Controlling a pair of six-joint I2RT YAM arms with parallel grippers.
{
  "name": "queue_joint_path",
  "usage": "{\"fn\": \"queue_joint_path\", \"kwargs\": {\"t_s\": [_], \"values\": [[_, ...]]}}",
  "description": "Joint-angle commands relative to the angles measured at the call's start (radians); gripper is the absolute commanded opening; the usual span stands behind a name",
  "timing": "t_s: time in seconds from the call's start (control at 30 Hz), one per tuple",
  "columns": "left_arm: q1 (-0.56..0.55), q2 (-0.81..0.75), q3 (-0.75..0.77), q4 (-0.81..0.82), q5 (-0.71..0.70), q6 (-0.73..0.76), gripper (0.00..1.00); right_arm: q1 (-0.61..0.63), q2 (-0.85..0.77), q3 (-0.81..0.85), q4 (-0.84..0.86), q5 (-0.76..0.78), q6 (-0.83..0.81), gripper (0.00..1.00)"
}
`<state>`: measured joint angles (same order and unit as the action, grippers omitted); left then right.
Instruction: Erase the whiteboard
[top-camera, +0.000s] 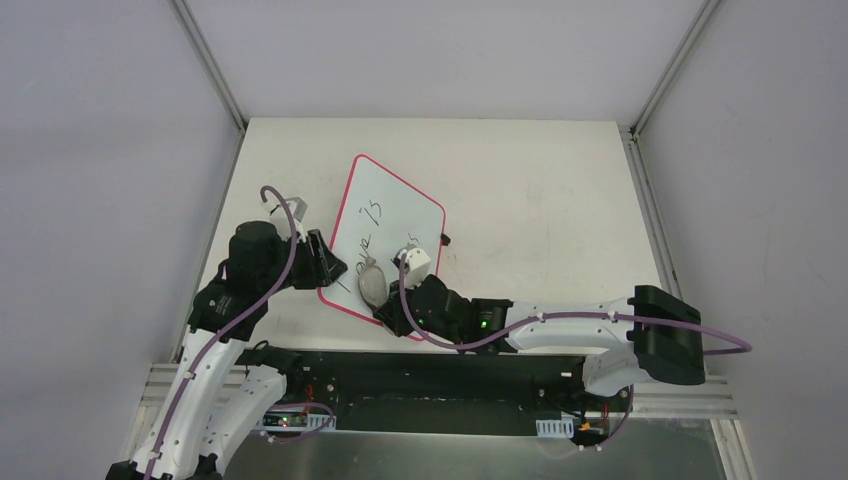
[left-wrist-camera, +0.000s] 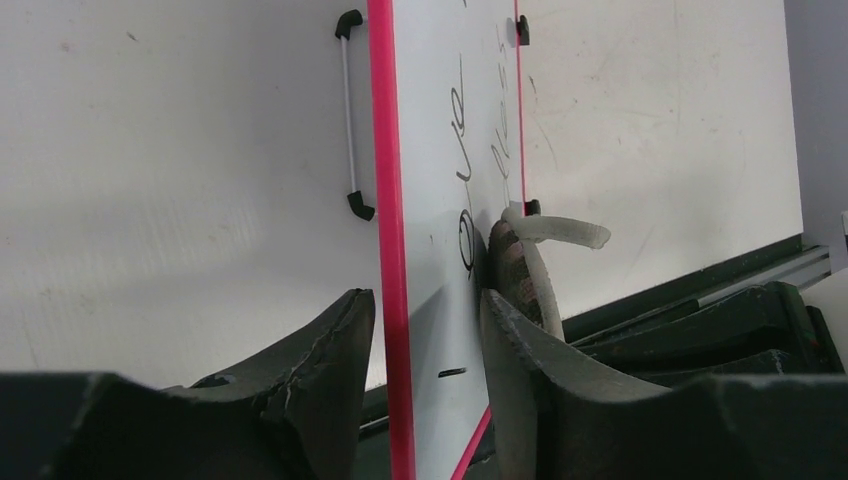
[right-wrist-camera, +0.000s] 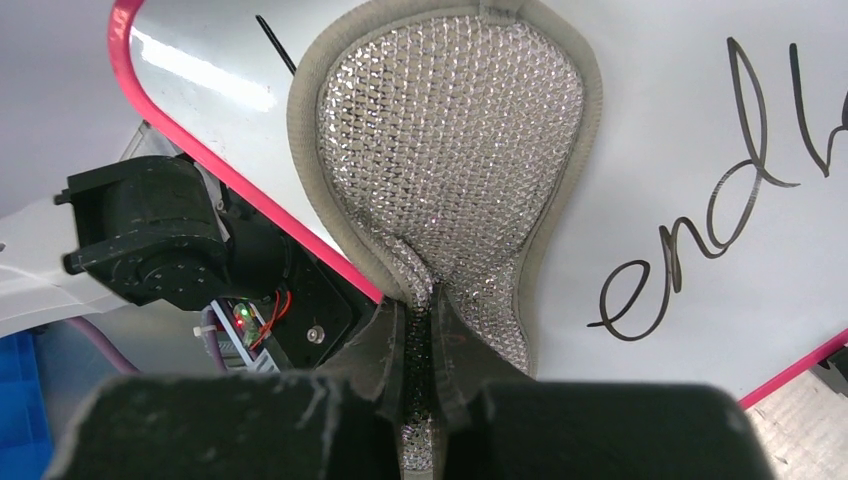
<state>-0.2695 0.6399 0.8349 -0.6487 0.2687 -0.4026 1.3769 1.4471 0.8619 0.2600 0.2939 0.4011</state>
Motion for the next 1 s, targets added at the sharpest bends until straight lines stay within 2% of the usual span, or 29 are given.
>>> {"fn": "queue_joint_path", "kwargs": {"t_s": [0.0, 0.2, 0.4, 0.43, 0.5, 0.57, 0.67, 0.8, 0.97], "values": [[-0.005, -0.02, 0.028, -0.055, -0.017, -0.033, 0.48, 0.007, -0.014, 0.037, -0.042, -0.01, -0.032, 0.0], [0.017, -0.014, 0.037, -0.016, 0.05, -0.038, 0.64, 0.006, -0.006, 0.045, -0.032, -0.034, -0.046, 0.0], [0.083, 0.032, 0.048, 0.022, 0.098, -0.066, 0.66, 0.007, 0.003, 0.051, -0.027, -0.051, -0.051, 0.0], [0.094, 0.036, 0.043, 0.035, 0.106, -0.073, 0.63, 0.007, 0.002, 0.051, -0.025, -0.052, -0.052, 0.0], [0.11, 0.036, 0.031, 0.07, 0.128, -0.083, 0.5, 0.007, -0.003, 0.049, -0.027, -0.051, -0.056, 0.0], [0.114, 0.042, 0.015, 0.12, 0.179, -0.103, 0.44, 0.007, -0.008, 0.044, -0.031, -0.048, -0.057, 0.0], [0.129, 0.049, -0.007, 0.157, 0.21, -0.131, 0.4, 0.007, -0.022, 0.038, -0.031, -0.048, -0.063, 0.0], [0.147, 0.057, 0.008, 0.15, 0.183, -0.122, 0.39, 0.007, -0.03, 0.036, -0.033, -0.047, -0.068, 0.0], [0.171, 0.105, 0.038, 0.147, 0.151, -0.12, 0.33, 0.007, -0.015, 0.044, -0.03, -0.057, -0.078, 0.0]]}}
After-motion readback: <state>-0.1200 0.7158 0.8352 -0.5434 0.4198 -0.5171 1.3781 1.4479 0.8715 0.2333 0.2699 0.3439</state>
